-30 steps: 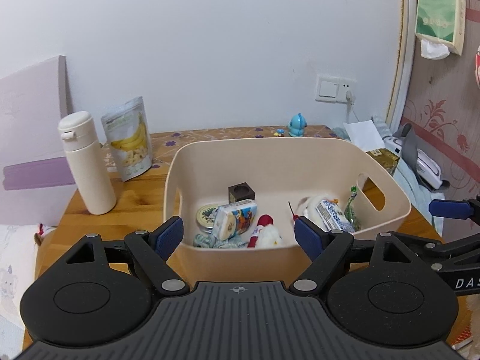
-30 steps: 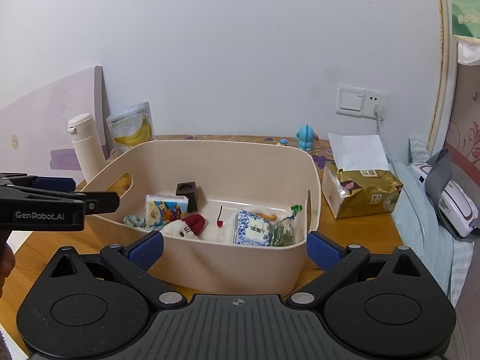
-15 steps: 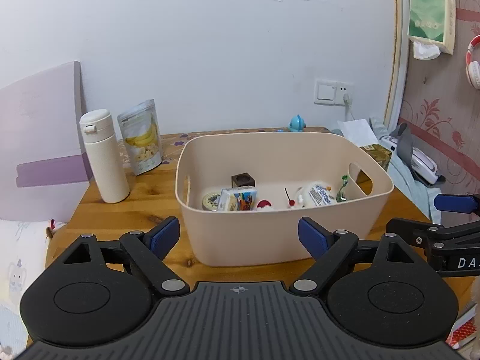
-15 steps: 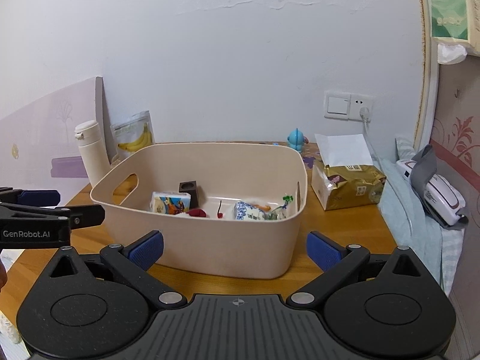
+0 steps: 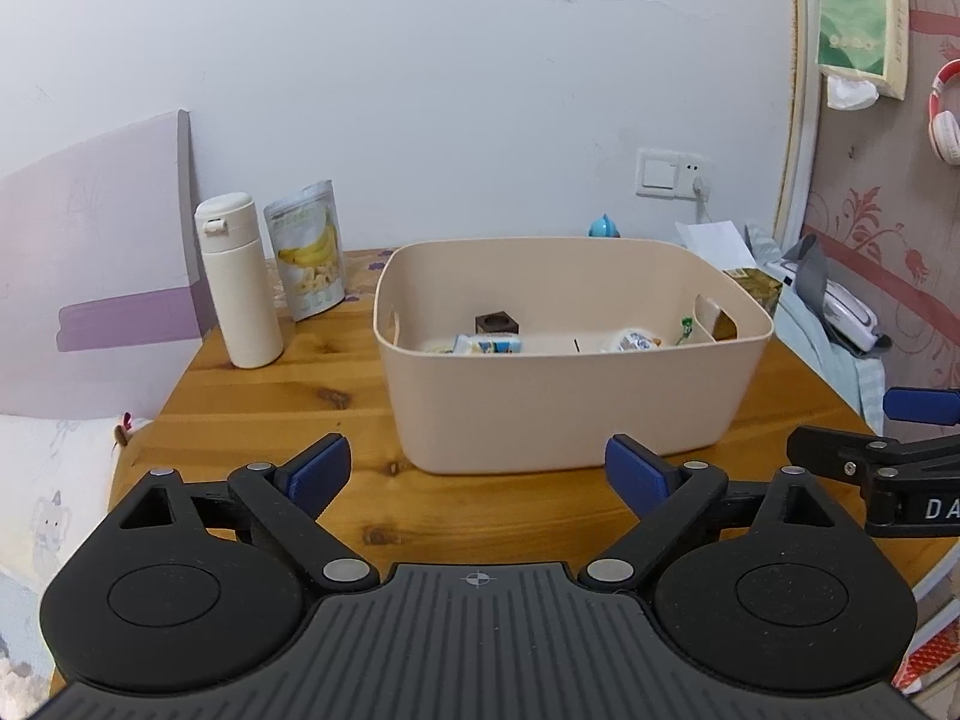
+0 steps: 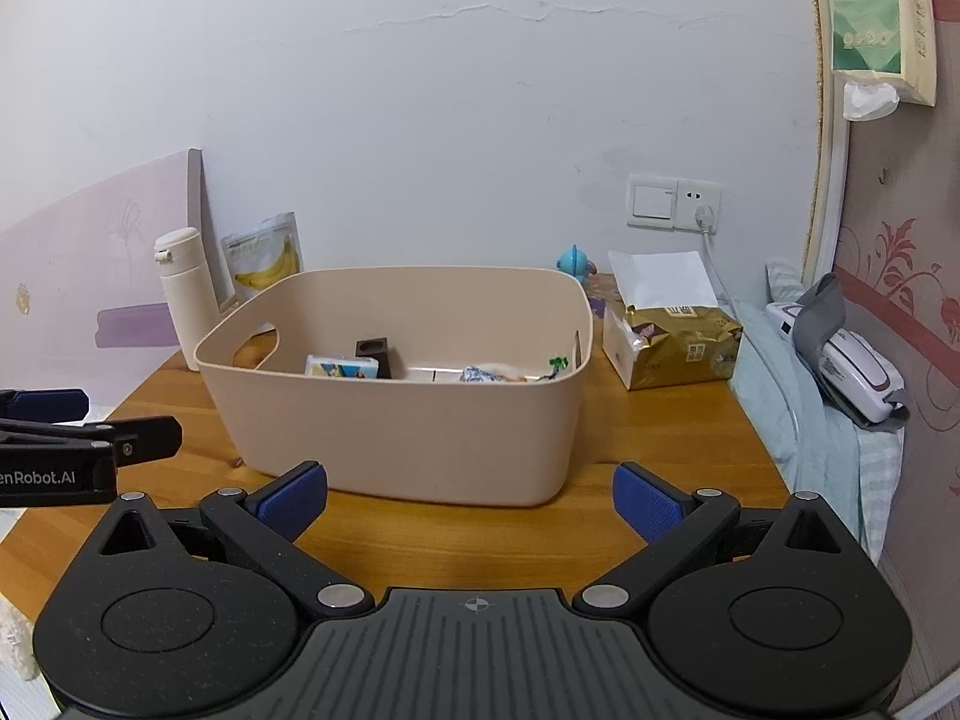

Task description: Organize objects

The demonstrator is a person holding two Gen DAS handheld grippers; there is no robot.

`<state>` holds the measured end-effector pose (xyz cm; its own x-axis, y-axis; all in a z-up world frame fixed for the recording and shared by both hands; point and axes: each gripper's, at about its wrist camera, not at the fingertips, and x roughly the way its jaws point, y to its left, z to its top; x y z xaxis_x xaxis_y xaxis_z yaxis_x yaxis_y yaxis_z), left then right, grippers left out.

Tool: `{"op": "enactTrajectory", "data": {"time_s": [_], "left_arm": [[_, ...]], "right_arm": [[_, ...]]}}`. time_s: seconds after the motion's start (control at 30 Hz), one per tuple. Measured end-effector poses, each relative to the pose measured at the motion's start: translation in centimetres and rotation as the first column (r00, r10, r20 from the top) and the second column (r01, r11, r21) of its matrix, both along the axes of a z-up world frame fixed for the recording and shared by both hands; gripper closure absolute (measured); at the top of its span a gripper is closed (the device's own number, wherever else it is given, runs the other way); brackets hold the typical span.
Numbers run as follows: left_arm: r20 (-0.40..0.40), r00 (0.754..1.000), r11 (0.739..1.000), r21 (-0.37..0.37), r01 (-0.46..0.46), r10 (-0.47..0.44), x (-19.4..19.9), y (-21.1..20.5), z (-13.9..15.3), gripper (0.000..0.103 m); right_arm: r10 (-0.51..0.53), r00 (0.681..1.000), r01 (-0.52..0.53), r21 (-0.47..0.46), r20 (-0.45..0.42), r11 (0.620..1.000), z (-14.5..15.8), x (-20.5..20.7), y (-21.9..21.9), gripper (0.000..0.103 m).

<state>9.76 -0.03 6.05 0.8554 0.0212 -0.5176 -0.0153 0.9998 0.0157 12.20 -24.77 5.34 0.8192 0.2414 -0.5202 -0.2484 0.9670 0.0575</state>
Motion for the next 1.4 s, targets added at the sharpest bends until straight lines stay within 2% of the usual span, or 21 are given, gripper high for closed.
{"op": "enactTrajectory", "data": {"time_s": [0.13, 0.43, 0.63, 1.4], "left_arm": [[0.0, 1.0, 1.0, 0.006, -0.004, 0.004, -1.0, -0.2, -0.3, 0.008], [-0.003, 1.0, 1.0, -0.002, -0.01, 0.01, -3.1, -0.4, -0.7, 0.008], [-0.005, 1.0, 0.999, 0.022, -0.028, 0.028, -4.5, -0.6, -1.2, 0.008], [-0.007, 1.0, 1.0, -0.002, 0.021, -0.021, -7.8, -1.4, -1.7, 0.008]], "right_arm": [[0.015, 1.0, -0.015, 0.021, -0.02, 1.0, -0.2, -0.7, -0.2, 0.0], [0.02, 1.0, -0.02, 0.004, -0.019, 1.0, -0.6, -2.4, -0.2, 0.0], [0.027, 0.999, -0.027, -0.011, -0.02, 1.0, -1.0, -3.4, 0.1, 0.0], [0.031, 0.999, -0.033, -0.051, -0.035, 0.998, -2.1, -6.4, 0.5, 0.0]]}}
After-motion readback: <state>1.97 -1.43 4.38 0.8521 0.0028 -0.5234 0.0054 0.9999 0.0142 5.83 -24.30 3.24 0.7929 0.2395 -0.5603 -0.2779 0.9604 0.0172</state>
